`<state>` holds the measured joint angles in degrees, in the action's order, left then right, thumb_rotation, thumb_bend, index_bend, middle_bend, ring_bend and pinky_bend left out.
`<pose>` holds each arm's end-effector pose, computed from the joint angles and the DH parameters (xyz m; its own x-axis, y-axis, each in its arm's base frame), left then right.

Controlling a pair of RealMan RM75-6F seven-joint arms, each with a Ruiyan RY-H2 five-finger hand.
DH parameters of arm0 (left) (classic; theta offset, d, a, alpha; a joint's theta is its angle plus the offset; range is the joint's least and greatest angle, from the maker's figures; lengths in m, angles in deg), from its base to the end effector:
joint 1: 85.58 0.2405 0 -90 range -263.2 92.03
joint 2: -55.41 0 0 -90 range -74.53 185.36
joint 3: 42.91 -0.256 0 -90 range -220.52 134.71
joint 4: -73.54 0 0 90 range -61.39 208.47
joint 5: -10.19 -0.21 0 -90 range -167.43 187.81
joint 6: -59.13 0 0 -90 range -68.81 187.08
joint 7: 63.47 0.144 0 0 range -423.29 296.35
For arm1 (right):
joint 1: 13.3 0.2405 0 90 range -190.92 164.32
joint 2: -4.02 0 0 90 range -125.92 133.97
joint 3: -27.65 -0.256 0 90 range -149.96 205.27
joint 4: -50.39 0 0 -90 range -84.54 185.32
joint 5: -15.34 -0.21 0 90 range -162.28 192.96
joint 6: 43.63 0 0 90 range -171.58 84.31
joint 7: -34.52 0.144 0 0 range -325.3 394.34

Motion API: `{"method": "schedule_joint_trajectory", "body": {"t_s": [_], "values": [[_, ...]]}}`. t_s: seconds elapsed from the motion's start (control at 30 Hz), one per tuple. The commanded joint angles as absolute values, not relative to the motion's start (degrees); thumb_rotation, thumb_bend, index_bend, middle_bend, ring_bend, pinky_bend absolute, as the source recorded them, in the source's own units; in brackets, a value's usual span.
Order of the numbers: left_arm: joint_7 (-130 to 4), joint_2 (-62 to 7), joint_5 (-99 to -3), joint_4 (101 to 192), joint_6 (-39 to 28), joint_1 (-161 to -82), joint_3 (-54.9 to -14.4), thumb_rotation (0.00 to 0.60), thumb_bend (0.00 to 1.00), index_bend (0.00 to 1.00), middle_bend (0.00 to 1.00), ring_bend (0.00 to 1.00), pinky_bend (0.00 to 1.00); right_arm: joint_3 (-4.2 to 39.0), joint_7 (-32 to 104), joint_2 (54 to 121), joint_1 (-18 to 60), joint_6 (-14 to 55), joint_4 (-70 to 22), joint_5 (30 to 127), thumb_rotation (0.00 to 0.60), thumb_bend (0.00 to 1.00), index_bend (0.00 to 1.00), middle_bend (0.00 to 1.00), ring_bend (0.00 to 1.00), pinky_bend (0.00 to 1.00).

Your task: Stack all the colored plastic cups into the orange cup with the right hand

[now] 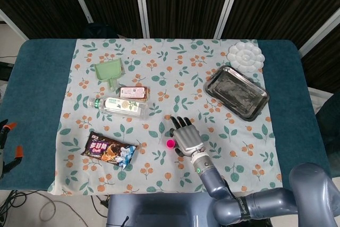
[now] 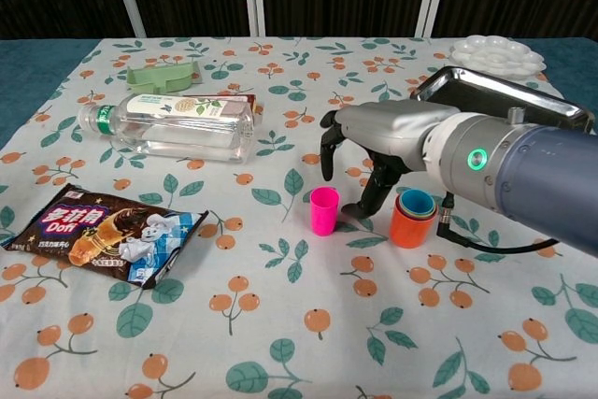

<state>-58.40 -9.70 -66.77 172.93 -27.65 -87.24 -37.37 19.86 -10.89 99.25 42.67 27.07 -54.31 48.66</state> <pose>-0.3109 0.1698 0.1600 0.3369 -0.0316 0.9410 0.9272 0.1852 -0.3257 -0.0614 -0.2904 -0.0511 0.4884 -0.3886 0.7813 -0.8631 -0.3469 0.3670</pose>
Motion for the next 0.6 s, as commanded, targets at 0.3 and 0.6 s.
{"method": "schedule_joint_trajectory", "body": {"t_s": [0.3,0.6], "values": [[-58.43,-9.70,-66.76,172.83,-27.65,-87.26,-37.35,0.600,0.47,0.19,0.07,0.00,0.01,19.15,-11.06,100.59,42.35,26.68,-53.13,48.82,0.600,0.38,0.42,0.00,0.02,0.10],[-58.46,-9.67,-66.72,172.77,-27.58,-87.26,-37.38,0.600,0.47,0.19,0.07,0.00,0.01,18.71,-11.23,101.37,42.05,26.21,-52.26,48.87,0.600,0.38,0.44,0.00,0.02,0.10]]}}
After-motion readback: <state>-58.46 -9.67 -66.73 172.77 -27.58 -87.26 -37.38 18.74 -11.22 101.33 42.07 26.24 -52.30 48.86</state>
